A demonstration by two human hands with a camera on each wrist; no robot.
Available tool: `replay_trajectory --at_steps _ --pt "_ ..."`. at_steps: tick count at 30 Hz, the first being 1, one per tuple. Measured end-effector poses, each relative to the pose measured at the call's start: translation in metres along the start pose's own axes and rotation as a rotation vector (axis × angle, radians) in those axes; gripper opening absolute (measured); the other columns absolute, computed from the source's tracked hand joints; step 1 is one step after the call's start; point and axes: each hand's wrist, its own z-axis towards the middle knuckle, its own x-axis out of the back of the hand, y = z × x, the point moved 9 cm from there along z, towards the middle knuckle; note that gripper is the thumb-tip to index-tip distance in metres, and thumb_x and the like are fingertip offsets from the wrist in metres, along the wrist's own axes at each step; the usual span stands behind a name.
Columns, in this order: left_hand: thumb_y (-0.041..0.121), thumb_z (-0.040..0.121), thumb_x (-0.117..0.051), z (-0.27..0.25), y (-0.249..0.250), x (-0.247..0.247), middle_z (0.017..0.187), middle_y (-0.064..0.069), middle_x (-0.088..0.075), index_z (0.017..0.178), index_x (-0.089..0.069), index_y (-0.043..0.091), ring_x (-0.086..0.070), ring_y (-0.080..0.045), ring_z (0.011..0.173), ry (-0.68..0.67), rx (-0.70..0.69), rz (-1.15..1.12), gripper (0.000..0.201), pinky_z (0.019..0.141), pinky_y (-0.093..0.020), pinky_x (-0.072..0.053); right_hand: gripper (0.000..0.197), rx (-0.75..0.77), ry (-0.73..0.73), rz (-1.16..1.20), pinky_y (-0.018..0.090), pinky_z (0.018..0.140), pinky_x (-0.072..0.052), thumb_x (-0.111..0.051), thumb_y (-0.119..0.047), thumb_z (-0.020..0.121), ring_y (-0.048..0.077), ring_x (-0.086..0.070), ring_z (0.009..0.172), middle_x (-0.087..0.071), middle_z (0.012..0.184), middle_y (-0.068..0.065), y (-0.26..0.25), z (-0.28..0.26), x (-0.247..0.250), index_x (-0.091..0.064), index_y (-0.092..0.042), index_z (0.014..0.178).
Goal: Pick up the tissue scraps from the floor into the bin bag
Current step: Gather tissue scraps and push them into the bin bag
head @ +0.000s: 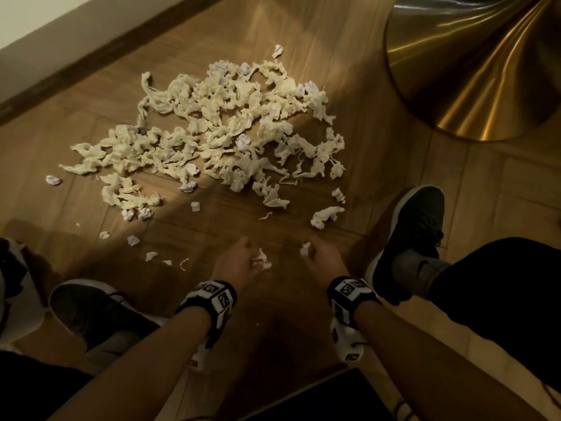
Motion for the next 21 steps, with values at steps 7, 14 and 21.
replay_trajectory --at_steps 7,14,21 --pt "0.030 0.087 -0.062 0.049 0.058 0.079 0.137 0.003 -0.037 0.102 -0.068 0.022 -0.055 -0.018 0.104 0.203 -0.126 0.048 0.018 0.072 -0.027 -0.046 0.025 -0.131 -0.084 -0.030 0.035 0.086 -0.051 -0.051 -0.019 0.094 0.024 -0.061 0.098 -0.063 0.107 0.010 0.017 0.012 -0.004 -0.057 -0.016 0.118" --pt "0.024 0.092 -0.056 0.098 0.062 0.086 0.128 -0.006 -0.051 0.114 -0.065 0.016 -0.058 -0.028 0.104 0.059 -0.052 0.298 0.026 0.077 -0.036 -0.047 0.018 -0.179 -0.079 0.003 0.034 0.077 -0.054 -0.057 -0.026 0.092 0.021 -0.063 0.090 -0.066 0.099 0.006 0.020 0.015 0.003 -0.067 -0.015 0.102" --pt "0.023 0.088 -0.063 0.089 0.059 0.067 0.114 -0.010 -0.062 0.114 -0.066 0.011 -0.058 -0.027 0.104 -0.007 -0.060 0.079 0.029 0.079 -0.033 -0.044 0.008 0.119 0.271 0.096 0.026 0.085 -0.045 -0.069 -0.012 0.082 0.017 -0.054 0.096 -0.053 0.109 0.008 0.004 0.028 0.058 -0.070 -0.007 0.089"
